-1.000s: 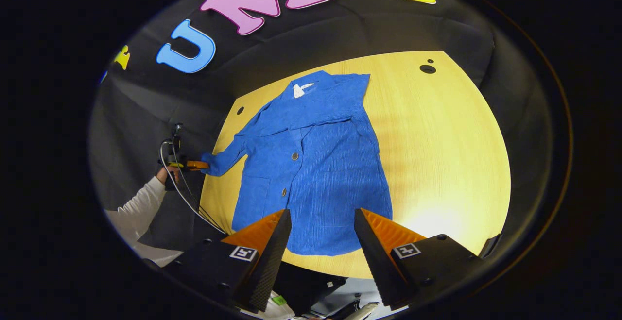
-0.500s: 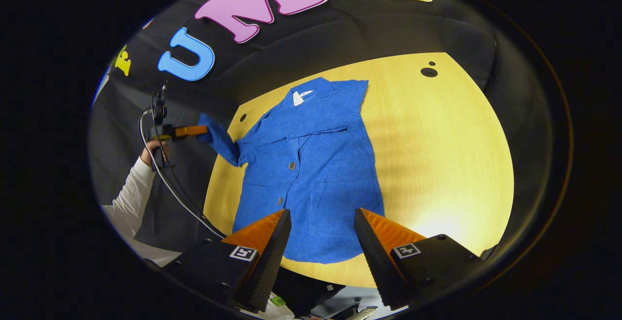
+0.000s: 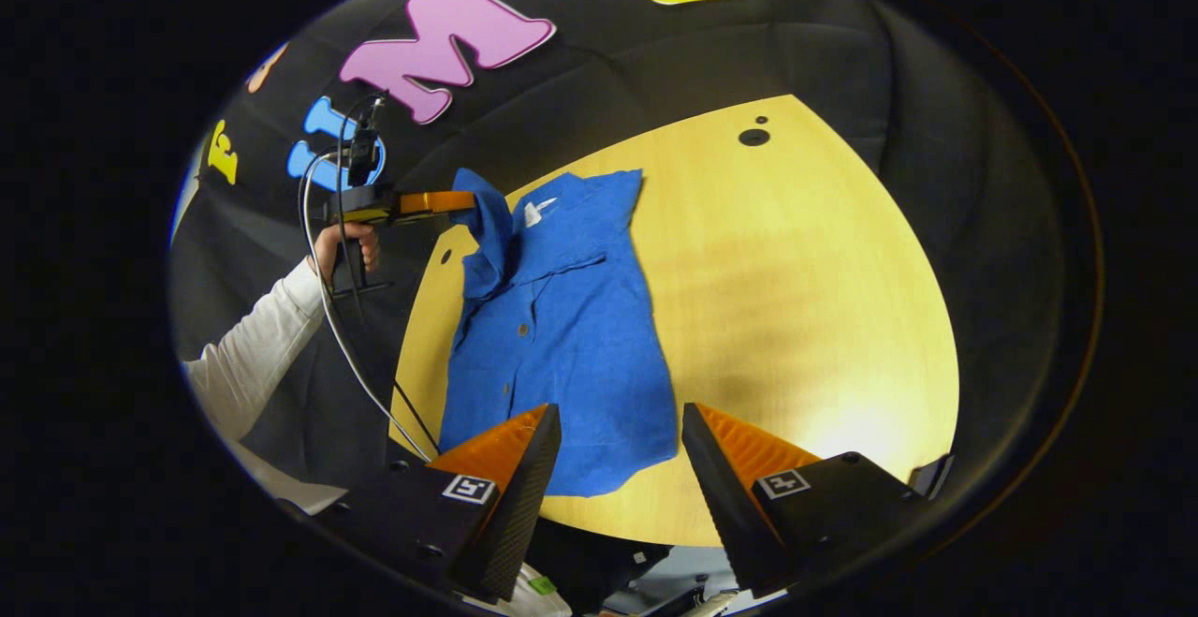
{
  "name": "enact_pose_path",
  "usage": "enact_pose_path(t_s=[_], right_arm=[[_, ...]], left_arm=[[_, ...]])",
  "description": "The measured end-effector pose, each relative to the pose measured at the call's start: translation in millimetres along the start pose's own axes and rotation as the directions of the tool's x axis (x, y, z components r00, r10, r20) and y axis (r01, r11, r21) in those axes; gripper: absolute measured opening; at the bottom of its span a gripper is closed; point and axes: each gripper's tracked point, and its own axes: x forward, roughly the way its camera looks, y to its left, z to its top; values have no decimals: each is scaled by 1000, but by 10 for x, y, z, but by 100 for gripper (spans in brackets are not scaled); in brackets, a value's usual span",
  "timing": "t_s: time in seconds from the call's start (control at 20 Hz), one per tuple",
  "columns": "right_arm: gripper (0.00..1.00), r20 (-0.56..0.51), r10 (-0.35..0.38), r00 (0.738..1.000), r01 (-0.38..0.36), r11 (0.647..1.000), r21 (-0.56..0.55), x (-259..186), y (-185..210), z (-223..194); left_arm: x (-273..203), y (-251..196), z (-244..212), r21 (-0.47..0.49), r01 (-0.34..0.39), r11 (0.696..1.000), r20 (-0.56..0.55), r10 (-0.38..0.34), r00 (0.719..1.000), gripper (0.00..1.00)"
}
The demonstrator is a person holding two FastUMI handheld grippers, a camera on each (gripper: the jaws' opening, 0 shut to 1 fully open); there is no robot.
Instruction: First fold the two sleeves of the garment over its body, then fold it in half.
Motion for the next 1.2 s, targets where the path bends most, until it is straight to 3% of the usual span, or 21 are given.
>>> enact_pose_path(t_s=[0.1,0.2,0.35,0.45,0.6,0.65,0.75,0.85,1.0,1.2], right_arm=[[85,35,-16,999,14,999,45,18,-103,16],[85,39,-12,999,9,997,77,23,-153,-55],[86,43,-48,998,45,996,77,56,-339,-243],[86,48,-51,998,46,993,113,-7,-454,-319],[85,42,-67,997,62,990,127,-41,-584,-395],[85,35,-66,997,61,989,133,-17,-601,-415],[85,29,-62,998,57,989,133,17,-584,-422],[85,26,-41,999,38,991,128,56,-490,-388],[86,13,-20,1000,18,995,101,175,-326,-333],[86,-45,-6,999,8,999,54,462,-67,-386]], left_arm=[[274,-63,-67,-17,-60,998,-67,59,996,0],[531,-293,-213,-47,-61,997,-162,52,985,0],[796,-513,-259,-61,-93,994,-187,80,979,0],[905,-621,-272,-30,-150,988,-216,140,966,0],[968,-897,-229,-4,-102,995,-212,99,972,7],[954,-1139,-199,-48,-13,999,-184,4,983,19],[859,-1423,-113,-115,97,989,-132,-111,985,53],[758,-1357,-71,-84,110,990,-100,-118,988,67],[454,-905,-134,9,11,1000,-78,-10,997,69],[-191,-109,-948,-5,-6,1000,-147,5,989,73]])
